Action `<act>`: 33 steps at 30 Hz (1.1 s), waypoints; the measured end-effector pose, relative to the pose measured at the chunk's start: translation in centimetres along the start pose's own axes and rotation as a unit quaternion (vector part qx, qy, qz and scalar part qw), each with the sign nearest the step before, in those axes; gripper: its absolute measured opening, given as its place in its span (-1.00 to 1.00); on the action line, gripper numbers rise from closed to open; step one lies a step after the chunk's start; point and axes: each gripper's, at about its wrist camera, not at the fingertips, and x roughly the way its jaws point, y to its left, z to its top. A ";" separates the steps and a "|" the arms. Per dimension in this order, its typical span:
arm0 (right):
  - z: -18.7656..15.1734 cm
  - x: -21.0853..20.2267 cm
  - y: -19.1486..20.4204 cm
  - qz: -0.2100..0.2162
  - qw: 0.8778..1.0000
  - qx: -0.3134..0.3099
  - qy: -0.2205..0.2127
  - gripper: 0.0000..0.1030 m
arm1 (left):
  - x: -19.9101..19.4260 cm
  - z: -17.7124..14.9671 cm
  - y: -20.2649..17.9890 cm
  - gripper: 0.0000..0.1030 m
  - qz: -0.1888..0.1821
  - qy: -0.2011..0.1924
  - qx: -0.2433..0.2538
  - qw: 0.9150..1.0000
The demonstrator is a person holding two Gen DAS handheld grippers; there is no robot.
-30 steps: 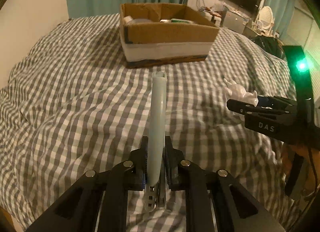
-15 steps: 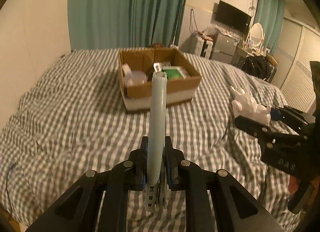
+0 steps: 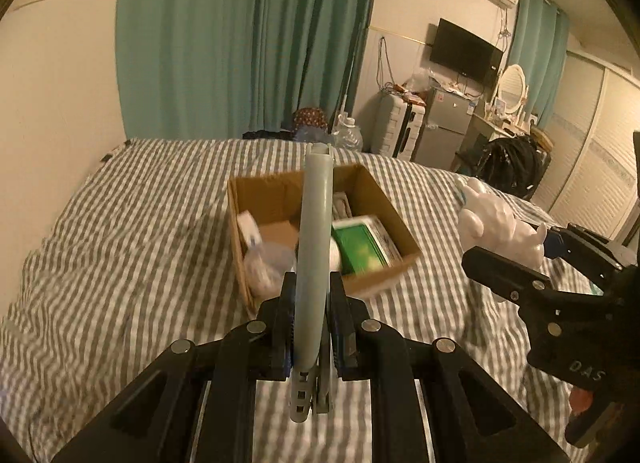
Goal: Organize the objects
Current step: 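Lower the strap with the left gripper while the right gripper lowers the figurine into the box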
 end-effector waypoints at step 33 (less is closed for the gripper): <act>5.5 17.9 -7.9 -0.010 0.995 0.098 0.033 0.40 | 17.1 5.8 1.8 0.23 -0.012 0.053 -0.009 0.998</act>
